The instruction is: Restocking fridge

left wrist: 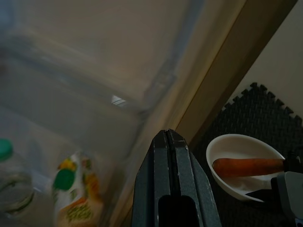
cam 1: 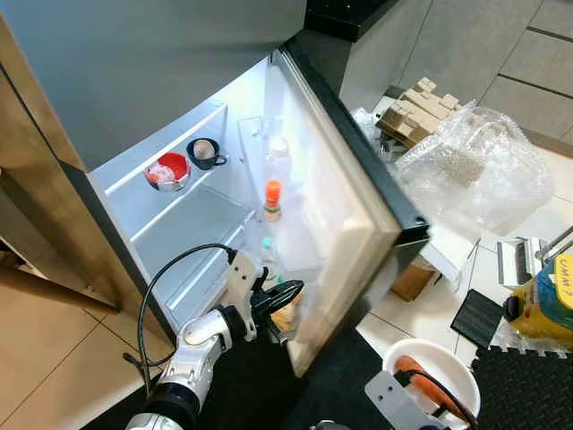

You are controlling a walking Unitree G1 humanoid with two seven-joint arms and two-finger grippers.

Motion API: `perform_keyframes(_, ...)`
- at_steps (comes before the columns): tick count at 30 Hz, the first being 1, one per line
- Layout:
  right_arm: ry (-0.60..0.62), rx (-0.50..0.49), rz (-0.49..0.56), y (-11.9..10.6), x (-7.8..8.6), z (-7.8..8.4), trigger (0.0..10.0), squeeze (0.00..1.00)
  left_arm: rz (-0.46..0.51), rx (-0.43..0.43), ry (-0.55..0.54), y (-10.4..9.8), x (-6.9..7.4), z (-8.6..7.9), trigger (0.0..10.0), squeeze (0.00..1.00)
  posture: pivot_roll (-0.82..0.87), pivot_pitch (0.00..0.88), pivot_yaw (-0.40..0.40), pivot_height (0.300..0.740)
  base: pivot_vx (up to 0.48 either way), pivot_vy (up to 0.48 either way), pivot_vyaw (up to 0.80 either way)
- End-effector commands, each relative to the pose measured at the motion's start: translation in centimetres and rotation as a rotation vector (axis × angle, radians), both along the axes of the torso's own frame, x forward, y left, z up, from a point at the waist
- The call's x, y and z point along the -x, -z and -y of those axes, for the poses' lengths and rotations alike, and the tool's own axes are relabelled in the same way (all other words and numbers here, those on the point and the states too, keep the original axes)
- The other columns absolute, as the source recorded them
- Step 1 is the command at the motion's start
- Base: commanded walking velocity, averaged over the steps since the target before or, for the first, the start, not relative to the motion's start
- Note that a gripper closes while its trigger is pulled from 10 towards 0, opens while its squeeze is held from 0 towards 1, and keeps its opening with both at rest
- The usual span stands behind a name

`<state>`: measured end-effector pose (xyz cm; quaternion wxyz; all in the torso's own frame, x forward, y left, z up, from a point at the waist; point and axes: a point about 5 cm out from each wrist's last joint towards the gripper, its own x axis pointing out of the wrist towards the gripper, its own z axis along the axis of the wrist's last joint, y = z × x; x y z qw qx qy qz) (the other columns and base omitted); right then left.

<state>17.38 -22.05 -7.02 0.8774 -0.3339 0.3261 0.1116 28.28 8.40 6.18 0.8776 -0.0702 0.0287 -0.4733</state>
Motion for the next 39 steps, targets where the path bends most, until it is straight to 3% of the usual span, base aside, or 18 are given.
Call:
perform_keyframes(1, 0.027, 0.018, -0.016, 0.2, 0.7, 0.7, 10.0, 0.00, -0.020, 0.004, -0.006, 0.4, 0.4, -0.5, 10.0, 0.00, -0.12, 0.159, -0.041, 0.740, 0.000, 0.000, 0.00)
perform_keyframes(6, 0.038, 0.028, -0.041, 0.4, 1.3, 1.1, 10.0, 0.00, -0.048, 0.021, -0.058, 0.7, 1.1, -2.2, 10.0, 0.00, -0.11, 0.159, -0.043, 0.740, 0.000, 0.000, 0.00)
perform_keyframes(13, 0.038, 0.030, -0.055, 0.6, 1.5, 1.0, 10.0, 0.00, -0.076, -0.041, -0.152, 2.0, 1.9, -3.9, 10.0, 0.00, -0.11, 0.157, -0.043, 0.740, 0.000, 0.000, 0.00)
perform_keyframes(15, 0.033, 0.022, -0.051, 0.6, 1.3, 0.8, 10.0, 0.00, -0.117, -0.187, -0.327, 3.9, 2.0, -6.0, 10.0, 0.00, -0.10, 0.153, -0.043, 0.740, 0.000, 0.000, 0.00)
perform_keyframes(16, 0.033, 0.022, -0.051, 0.6, 1.3, 0.8, 10.0, 0.00, -0.117, -0.187, -0.327, 3.9, 2.0, -6.0, 10.0, 0.00, -0.10, 0.153, -0.043, 0.740, 0.000, 0.000, 0.00)
perform_keyframes(17, 0.029, 0.013, -0.044, 0.5, 1.0, 0.4, 10.0, 0.00, -0.152, -0.269, -0.453, 5.0, 2.1, -7.6, 10.0, 0.00, -0.10, 0.153, -0.041, 0.740, 0.000, 0.000, 0.00)
perform_keyframes(18, 0.029, 0.013, -0.044, 0.5, 1.0, 0.4, 10.0, 0.00, -0.152, -0.269, -0.453, 5.0, 2.1, -7.6, 10.0, 0.00, -0.10, 0.153, -0.041, 0.740, 0.000, 0.000, 0.00)
perform_keyframes(19, 0.022, 0.002, -0.032, 0.4, 0.6, 0.0, 10.0, 0.00, -0.174, -0.352, -0.547, 5.8, 2.3, -8.8, 10.0, 0.00, -0.10, 0.153, -0.041, 0.740, 0.000, 0.000, 0.00)
perform_keyframes(20, 0.022, 0.002, -0.032, 0.4, 0.6, 0.0, 10.0, 0.00, -0.174, -0.352, -0.547, 5.8, 2.3, -8.8, 10.0, 0.00, -0.10, 0.153, -0.041, 0.740, 0.000, 0.000, 0.00)
perform_keyframes(21, -0.004, -0.032, 0.015, -0.1, -0.9, -1.1, 10.0, 0.00, -0.249, -0.440, -0.697, 7.2, 3.3, -11.0, 10.0, 0.00, -0.11, 0.152, -0.037, 0.740, 0.000, 0.000, 0.00)
perform_keyframes(24, -0.024, -0.061, 0.044, -0.6, -2.0, -1.8, 10.0, 0.00, -0.267, -0.451, -0.726, 7.7, 3.9, -11.4, 10.0, 0.00, -0.11, 0.151, -0.036, 0.740, 0.000, 0.000, 0.00)
perform_keyframes(30, -0.133, -0.141, 0.103, -2.0, -4.7, -4.4, 10.0, 0.00, -0.247, -0.442, -0.697, 8.1, 4.6, -10.2, 10.0, 0.00, -0.10, 0.141, -0.047, 0.740, 0.000, 0.000, 0.00)
perform_keyframes(31, -0.133, -0.141, 0.103, -2.0, -4.7, -4.4, 10.0, 0.00, -0.247, -0.442, -0.697, 8.1, 4.6, -10.2, 10.0, 0.00, -0.10, 0.141, -0.047, 0.740, 0.000, 0.000, 0.00)
perform_keyframes(32, -0.197, -0.193, 0.106, -2.4, -5.2, -5.8, 10.0, 0.00, -0.245, -0.445, -0.709, 8.3, 4.7, -10.0, 10.0, 0.00, -0.10, 0.137, -0.049, 0.740, 0.000, 0.000, 0.00)
perform_keyframes(35, -0.257, -0.238, 0.102, -2.7, -5.6, -7.1, 10.0, 0.00, -0.243, -0.452, -0.713, 8.4, 4.7, -9.8, 10.0, 0.00, -0.09, 0.133, -0.051, 0.740, 0.000, 0.000, 0.00)
perform_keyframes(39, -0.332, -0.259, 0.109, -3.1, -6.0, -8.3, 10.0, 0.00, -0.242, -0.459, -0.719, 8.5, 4.8, -9.7, 10.0, 0.00, -0.09, 0.129, -0.053, 0.740, 0.000, 0.000, 0.00)
